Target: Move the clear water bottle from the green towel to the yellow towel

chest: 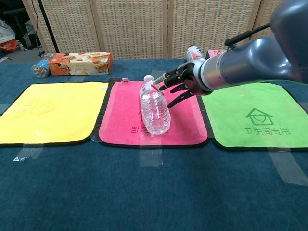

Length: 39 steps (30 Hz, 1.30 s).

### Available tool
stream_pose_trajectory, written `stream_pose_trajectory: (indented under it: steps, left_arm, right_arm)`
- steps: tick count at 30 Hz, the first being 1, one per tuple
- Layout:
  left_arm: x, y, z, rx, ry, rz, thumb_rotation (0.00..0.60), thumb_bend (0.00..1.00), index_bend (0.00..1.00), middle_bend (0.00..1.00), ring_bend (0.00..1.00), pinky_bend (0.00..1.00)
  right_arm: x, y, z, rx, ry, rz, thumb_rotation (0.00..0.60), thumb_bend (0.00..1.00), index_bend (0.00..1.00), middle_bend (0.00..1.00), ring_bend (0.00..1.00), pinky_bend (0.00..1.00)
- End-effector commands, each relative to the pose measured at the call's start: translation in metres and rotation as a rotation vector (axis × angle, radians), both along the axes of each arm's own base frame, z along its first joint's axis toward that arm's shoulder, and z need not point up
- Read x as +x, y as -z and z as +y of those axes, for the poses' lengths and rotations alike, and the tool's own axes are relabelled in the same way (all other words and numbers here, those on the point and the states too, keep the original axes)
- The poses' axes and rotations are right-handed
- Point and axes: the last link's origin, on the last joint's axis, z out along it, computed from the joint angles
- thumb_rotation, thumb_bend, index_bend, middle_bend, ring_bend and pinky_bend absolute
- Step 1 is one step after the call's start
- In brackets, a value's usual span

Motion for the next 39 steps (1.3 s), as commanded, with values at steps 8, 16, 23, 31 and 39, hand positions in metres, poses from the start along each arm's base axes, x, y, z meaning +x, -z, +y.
stream_pose_trajectory:
  steps: [8,16,23,31,39]
  left_arm:
    - [-0.001,-0.001,-0.001,0.005,-0.003,-0.001,0.600,0.00,0.00,0.00,0.00,0.00]
    - [-0.002,0.000,0.001,0.005,0.004,0.000,0.600,0.00,0.00,0.00,0.00,0.00]
    - [0.003,0.004,0.004,-0.010,0.030,0.002,0.600,0.00,0.00,0.00,0.00,0.00]
    - [0.016,0.005,0.017,-0.033,0.088,0.043,0.600,0.00,0.00,0.00,0.00,0.00]
    - [0.060,0.011,0.059,-0.126,0.267,0.118,0.600,0.10,0.00,0.00,0.00,0.00]
  right_arm:
    - [0.011,0.001,0.002,-0.009,-0.032,0.026,0.600,1.00,0.16,0.14,0.04,0.29]
    - [0.009,-0.054,0.003,-0.131,-0.146,0.046,0.600,1.00,0.16,0.14,0.04,0.29]
    - [-0.029,-0.120,0.037,-0.354,-0.360,0.175,0.600,1.00,0.16,0.11,0.03,0.28]
    - [-0.117,-0.167,0.077,-0.612,-0.536,0.552,0.600,0.00,0.00,0.00,0.00,0.00]
    - [-0.197,-0.192,0.142,-0.833,-0.487,0.675,0.600,0.00,0.00,0.00,0.00,0.00]
